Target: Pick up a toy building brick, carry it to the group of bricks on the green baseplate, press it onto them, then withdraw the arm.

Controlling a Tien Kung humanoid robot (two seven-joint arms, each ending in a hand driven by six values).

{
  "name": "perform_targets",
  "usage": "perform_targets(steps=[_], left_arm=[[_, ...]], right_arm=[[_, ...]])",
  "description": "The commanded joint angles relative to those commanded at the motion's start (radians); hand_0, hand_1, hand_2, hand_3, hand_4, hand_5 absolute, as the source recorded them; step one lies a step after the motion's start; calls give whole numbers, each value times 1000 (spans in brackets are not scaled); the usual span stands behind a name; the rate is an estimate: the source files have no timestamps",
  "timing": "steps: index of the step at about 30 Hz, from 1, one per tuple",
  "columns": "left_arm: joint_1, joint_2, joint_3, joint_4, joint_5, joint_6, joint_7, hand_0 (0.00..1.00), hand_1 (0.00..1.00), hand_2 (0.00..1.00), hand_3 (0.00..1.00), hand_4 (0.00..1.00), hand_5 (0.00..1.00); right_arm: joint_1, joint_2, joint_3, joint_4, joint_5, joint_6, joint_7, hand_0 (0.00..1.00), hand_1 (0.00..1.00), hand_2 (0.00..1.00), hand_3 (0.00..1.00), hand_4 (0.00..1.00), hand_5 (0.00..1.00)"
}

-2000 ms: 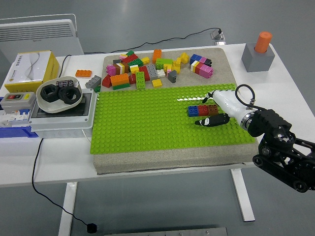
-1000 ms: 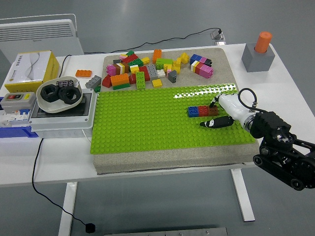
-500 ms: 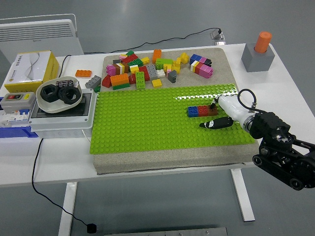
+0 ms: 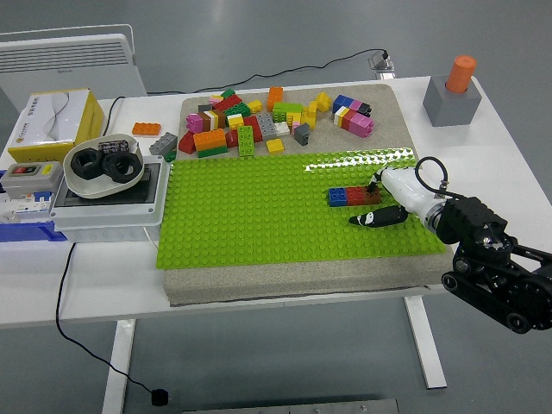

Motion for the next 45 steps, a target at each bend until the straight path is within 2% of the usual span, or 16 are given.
perform_targets(steps=[13, 14, 20, 21, 25, 26, 31, 32, 37, 38, 39, 41, 45], left_arm=[[3, -1, -4, 0, 2, 0, 1, 777, 775, 796, 826, 928, 720], [3, -1, -4, 0, 2, -1, 1, 777, 774, 796, 826, 927, 719], [4, -2, -6, 0, 9, -1, 3, 777, 774, 796, 826, 927, 719], [4, -2, -6, 0, 9, -1, 3, 777, 775, 797, 827, 928, 720], [8, -4, 0, 0, -1, 2, 2, 777, 775, 797, 827, 928, 720], [10, -4, 2, 0, -5, 4, 1, 776, 773, 794, 826, 925, 718], [16, -7, 16, 0, -23, 31, -3, 776, 773, 794, 826, 925, 718], [17, -8, 16, 0, -21, 36, -5, 769, 766, 787, 815, 912, 716], [20, -10, 16, 0, -13, 46, -11, 769, 766, 787, 815, 912, 716], [21, -10, 16, 0, -11, 47, -12, 767, 764, 786, 809, 912, 716], [21, -10, 15, 0, -7, 48, -12, 767, 764, 786, 809, 912, 716], [22, -9, 15, 0, -1, 49, -13, 767, 764, 786, 809, 912, 716], [24, -8, 16, 0, 0, 58, -16, 760, 759, 769, 801, 898, 698]], right_arm=[[-6, -27, 37, 46, 72, -34, 32, 883, 832, 868, 637, 998, 666], [-8, -32, 44, 53, 86, -39, 37, 871, 827, 859, 632, 979, 629], [-57, -51, 121, 102, 181, -78, 79, 871, 827, 859, 632, 979, 629], [-73, -52, 138, 115, 196, -88, 90, 860, 822, 847, 635, 933, 570], [-174, -47, 248, 186, 283, -144, 162, 860, 822, 847, 635, 933, 570], [-202, -42, 279, 200, 307, -157, 183, 806, 759, 797, 645, 854, 418], [-329, -5, 408, 221, 456, -206, 298, 806, 759, 797, 645, 854, 418], [-359, 8, 440, 215, 498, -202, 332, 729, 683, 719, 641, 825, 372], [-459, 49, 566, 193, 679, -160, 464, 729, 683, 719, 641, 825, 372], [-468, 52, 582, 190, 708, -154, 482, 729, 683, 719, 641, 825, 372], [-477, 57, 607, 185, 743, -146, 508, 720, 614, 656, 636, 856, 447], [-487, 62, 637, 179, 810, -137, 551, 720, 614, 656, 636, 856, 447], [-496, 68, 667, 173, 914, -131, 592, 718, 609, 631, 635, 863, 458]])
